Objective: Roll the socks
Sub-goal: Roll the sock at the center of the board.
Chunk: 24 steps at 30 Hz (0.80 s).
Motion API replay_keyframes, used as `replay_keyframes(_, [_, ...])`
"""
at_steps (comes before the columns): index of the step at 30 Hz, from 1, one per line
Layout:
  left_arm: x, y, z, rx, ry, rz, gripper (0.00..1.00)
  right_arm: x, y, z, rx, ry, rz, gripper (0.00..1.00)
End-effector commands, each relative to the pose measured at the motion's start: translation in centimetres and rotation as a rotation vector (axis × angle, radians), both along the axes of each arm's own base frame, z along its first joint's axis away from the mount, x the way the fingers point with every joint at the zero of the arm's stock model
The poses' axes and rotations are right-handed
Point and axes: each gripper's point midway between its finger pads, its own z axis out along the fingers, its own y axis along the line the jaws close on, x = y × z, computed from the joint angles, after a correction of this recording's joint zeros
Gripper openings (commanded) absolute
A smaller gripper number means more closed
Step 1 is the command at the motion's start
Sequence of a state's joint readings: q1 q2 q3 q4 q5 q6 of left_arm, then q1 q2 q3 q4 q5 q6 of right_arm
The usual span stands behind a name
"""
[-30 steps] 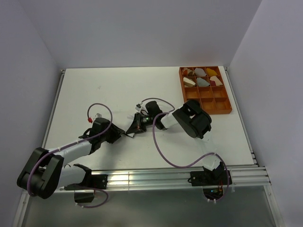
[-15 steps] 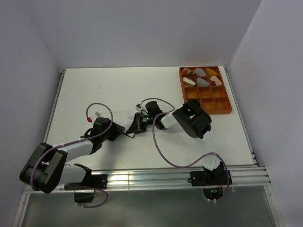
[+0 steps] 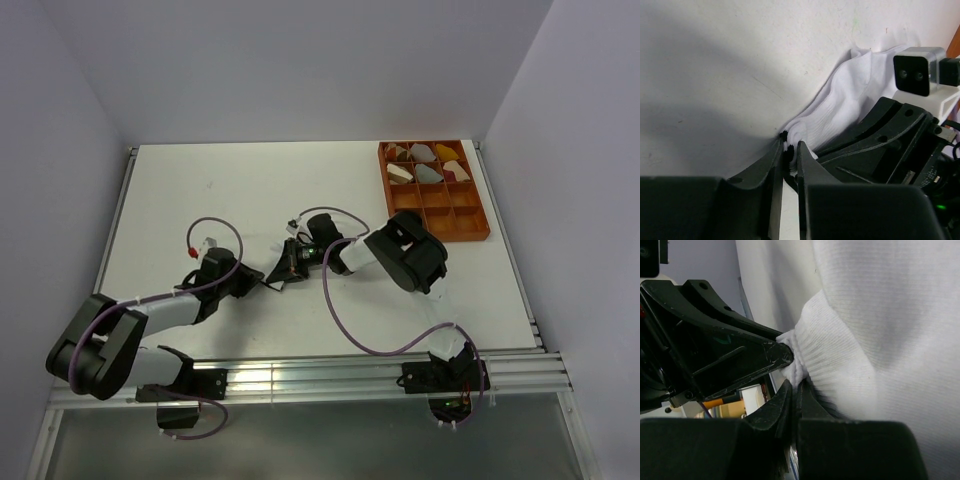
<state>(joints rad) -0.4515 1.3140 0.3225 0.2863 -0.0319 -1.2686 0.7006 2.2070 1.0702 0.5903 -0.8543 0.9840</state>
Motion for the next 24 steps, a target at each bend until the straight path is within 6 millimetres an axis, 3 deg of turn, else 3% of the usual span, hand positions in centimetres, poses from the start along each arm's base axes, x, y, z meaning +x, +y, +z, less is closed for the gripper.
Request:
replay_keyframes(1, [-0.5,0.0,-1.0,0.055,0.043,-0.030,0.09,0.0,-1.6,-3.1,-0.147,-0.027,-0.057,0.04])
replay_keyframes(3, [-0.4,-0.1,-0.9,0.072,0.036,-0.046,0.00,0.3,-1.8,-2.8,-0.171,-0.077,-0.055,0.08])
replay_keyframes(7, [0.3,-0.2,-0.4,0.110,0.033,-0.068,0.00,1.3,-2.4,-0.9,-0.215,-0.224,-0.059,0.33])
replay_keyframes(8, [0.4,-0.2,-0.5,0.125,0.034,-0.078,0.00,1.7,-2.5,0.7,-0.211,-0.280,-0.068,0.37])
replay_keyframes(10, [0.6,-0.2,-0.6,0.154,0.062,-0.088,0.00,2.7,-3.5,1.3,-0.271,-0.399,-0.090,0.46])
replay_keyframes(15, [0.7,-0.5,-0.8,0.205,0.104,-0.142,0.00,3.4,-5.3,4.7,-0.386,-0.720,-0.087,0.51])
replay_keyframes(17, [0.7,-0.5,-1.0,0.233,0.132,-0.163,0.00,3.6,-6.2,4.6,-0.455,-0.814,-0.100,0.52])
replay_keyframes(24, [0.7,-0.3,-1.2,0.311,0.203,-0.220,0.00,2.4,-5.1,5.9,-0.521,-1.201,-0.048,0.51])
